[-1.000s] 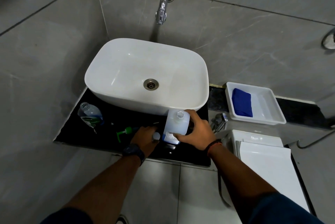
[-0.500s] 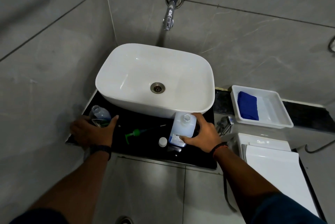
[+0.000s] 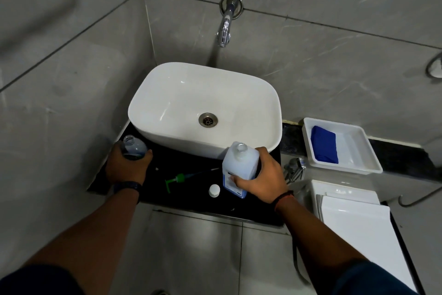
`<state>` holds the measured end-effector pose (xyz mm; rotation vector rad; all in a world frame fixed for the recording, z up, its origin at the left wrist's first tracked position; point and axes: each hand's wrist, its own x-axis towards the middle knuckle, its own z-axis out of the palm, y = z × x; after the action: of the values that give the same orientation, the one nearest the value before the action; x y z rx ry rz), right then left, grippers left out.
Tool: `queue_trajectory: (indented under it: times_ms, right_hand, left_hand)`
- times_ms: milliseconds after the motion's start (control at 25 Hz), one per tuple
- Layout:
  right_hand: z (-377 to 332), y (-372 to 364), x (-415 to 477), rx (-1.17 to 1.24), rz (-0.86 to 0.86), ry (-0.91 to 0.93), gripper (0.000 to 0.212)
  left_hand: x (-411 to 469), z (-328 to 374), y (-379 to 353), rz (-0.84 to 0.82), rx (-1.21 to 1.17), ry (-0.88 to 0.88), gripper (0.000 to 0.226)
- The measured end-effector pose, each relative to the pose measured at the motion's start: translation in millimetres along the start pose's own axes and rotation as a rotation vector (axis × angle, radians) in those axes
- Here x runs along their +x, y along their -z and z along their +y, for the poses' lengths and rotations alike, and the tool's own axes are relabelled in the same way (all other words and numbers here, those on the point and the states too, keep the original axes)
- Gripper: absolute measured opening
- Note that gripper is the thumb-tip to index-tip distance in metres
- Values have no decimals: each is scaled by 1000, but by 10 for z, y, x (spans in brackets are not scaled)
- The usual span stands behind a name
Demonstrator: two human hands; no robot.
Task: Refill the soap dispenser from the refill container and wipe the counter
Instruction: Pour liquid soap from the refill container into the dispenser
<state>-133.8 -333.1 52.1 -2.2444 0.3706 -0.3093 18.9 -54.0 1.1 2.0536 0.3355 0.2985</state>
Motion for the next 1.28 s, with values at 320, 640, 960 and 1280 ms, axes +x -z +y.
queue_trajectory:
  times_ms: [320,640,960,1280]
  right_hand:
    - [-951,709,321,40,365,105,63]
    - [-1635,1515,389,-470,288,238,64]
    - [-2000,2006,315,-787,205,381,64]
    - [-2194,2213,278,-994,202,441,67]
  left_hand:
    - [-354,1365,92,-17,-113,-242,74]
    - [-920,2310,169,-179,-170,-429,70]
    - [-1174,2629,242,-210,-167,-449,67]
    - [-1296,2843,314,-207,-165,-485,64]
